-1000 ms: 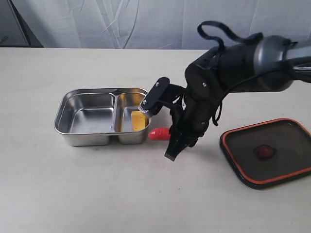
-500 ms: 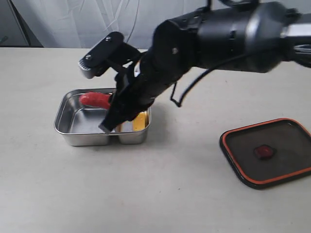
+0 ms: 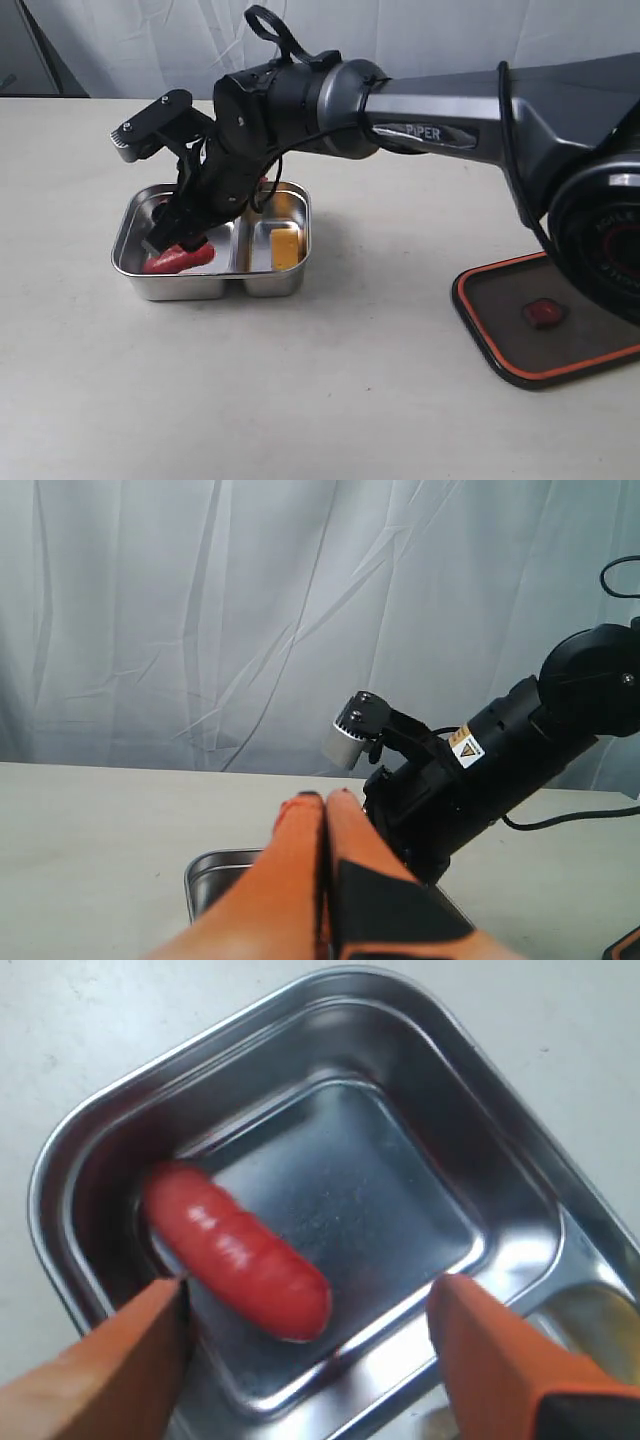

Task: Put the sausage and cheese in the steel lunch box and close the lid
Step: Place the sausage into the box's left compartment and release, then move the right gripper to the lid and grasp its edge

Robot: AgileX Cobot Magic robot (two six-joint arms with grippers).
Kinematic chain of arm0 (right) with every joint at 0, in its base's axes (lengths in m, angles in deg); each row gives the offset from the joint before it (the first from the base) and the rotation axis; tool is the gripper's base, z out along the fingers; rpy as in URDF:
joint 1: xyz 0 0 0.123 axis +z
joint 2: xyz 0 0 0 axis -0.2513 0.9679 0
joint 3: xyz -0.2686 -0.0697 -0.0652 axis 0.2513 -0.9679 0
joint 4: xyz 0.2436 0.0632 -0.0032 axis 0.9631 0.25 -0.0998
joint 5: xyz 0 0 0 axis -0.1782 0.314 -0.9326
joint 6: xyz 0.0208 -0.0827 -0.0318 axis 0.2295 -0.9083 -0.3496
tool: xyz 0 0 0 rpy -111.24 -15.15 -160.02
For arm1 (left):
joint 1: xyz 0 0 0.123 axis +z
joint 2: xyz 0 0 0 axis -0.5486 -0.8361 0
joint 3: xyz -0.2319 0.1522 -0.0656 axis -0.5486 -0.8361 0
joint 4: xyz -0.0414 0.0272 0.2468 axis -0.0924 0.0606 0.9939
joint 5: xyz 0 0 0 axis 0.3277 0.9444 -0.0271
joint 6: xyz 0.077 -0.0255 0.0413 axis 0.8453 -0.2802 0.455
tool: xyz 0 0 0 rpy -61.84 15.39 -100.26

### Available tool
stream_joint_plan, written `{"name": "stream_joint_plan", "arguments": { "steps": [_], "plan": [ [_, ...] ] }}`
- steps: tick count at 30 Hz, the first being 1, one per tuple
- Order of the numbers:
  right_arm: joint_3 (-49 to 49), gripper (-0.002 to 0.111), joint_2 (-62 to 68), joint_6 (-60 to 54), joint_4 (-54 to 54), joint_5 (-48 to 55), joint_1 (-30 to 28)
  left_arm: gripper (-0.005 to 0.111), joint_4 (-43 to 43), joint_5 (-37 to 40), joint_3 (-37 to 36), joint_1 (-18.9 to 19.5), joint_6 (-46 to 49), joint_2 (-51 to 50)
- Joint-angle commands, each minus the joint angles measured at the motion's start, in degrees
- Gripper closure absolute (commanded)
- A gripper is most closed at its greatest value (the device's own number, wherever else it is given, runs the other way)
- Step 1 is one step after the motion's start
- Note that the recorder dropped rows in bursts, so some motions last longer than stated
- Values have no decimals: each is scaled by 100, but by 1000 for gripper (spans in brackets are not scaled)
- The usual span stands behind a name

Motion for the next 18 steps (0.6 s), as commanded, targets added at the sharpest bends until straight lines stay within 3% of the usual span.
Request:
{"name": "stream_joint_plan", "arguments": {
  "steps": [1,3,5,7,12,18],
  "plan": [
    [43,63,-253,160,-65,620,8,107,9,-27,-23,-19,-5,27],
    [43,83,-407,437,-202,1197,-38,107,9,-27,-23,-19,-5,27],
    [43,110,-549,462,-401,1865,-75,107,9,-27,-23,-19,-5,27],
    [19,108,-734,644,-692,2468,-100,107,9,-27,-23,-19,-5,27],
    [-451,109,-1435,1431,-1453,2747,-140,107,9,-27,-23,-19,-5,27],
    [-2069,109,-2654,2892,-3079,2759,-140,107,63,-27,-23,-14,-5,27]
  ]
}}
